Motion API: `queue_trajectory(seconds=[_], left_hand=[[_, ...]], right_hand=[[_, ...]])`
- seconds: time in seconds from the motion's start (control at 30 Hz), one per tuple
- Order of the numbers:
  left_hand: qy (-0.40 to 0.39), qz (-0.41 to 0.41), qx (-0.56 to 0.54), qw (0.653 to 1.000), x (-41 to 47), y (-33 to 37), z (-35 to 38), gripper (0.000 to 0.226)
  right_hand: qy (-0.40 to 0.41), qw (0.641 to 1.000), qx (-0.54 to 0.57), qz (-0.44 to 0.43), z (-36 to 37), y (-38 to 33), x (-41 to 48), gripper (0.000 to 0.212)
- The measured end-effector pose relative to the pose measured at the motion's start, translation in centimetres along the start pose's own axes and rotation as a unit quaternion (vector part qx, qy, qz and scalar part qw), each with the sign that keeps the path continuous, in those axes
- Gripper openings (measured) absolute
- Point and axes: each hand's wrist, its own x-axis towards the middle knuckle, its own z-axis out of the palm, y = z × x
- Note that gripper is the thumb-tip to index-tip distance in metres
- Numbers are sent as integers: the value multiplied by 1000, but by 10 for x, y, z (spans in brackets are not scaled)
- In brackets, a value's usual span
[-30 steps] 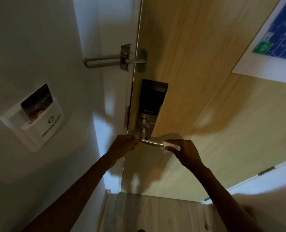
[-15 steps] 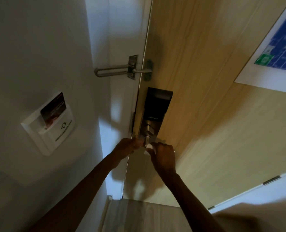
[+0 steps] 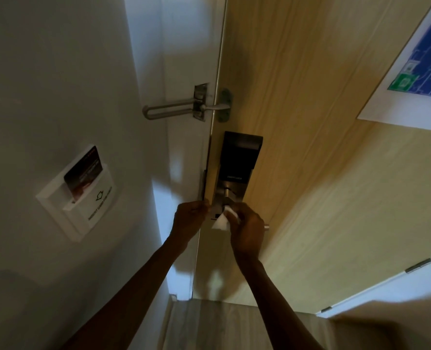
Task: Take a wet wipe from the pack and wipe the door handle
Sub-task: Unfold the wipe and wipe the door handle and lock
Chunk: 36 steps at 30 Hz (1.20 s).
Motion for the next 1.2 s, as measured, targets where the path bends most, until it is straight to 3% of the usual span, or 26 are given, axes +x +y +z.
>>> queue_trajectory(seconds=[0.1, 0.23, 0.43, 0.5, 0.6, 0.73, 0.83, 1.03, 1.13, 1.2], left_hand=[[34, 33, 84, 995, -3, -2, 7, 23], [11, 48, 127, 991, -4, 4, 7, 45], [-31, -6, 21, 999, 4, 0, 3, 40], [-42, -25, -5, 999, 9, -2, 1, 31], [-48, -38, -16, 998, 13, -7, 0, 34], [-45, -57, -22, 997, 13, -9, -1, 61], [-43, -73, -19, 996, 7, -3, -2, 51], [-14, -105, 31, 994, 5, 0, 0, 52], [-14, -108, 51, 993, 5, 3, 2, 69], [-2, -126, 48, 991, 6, 2, 3, 58]], right_hand=[[-7, 998, -25, -64, -1, 4, -4, 13], [-23, 973, -201, -107, -3, 16, -11, 31], [-60, 953, -264, -134, -3, 14, 2, 31], [-59, 948, -261, -172, -7, 19, -5, 31], [-47, 929, -276, -240, -10, 20, -7, 25], [-90, 929, -292, -207, -4, 10, 4, 28], [-111, 928, -307, -180, -3, 13, 2, 40], [-128, 913, -361, -141, 11, 13, 9, 35], [-118, 909, -367, -160, 11, 18, 7, 35], [-115, 903, -365, -193, 8, 24, 7, 29]])
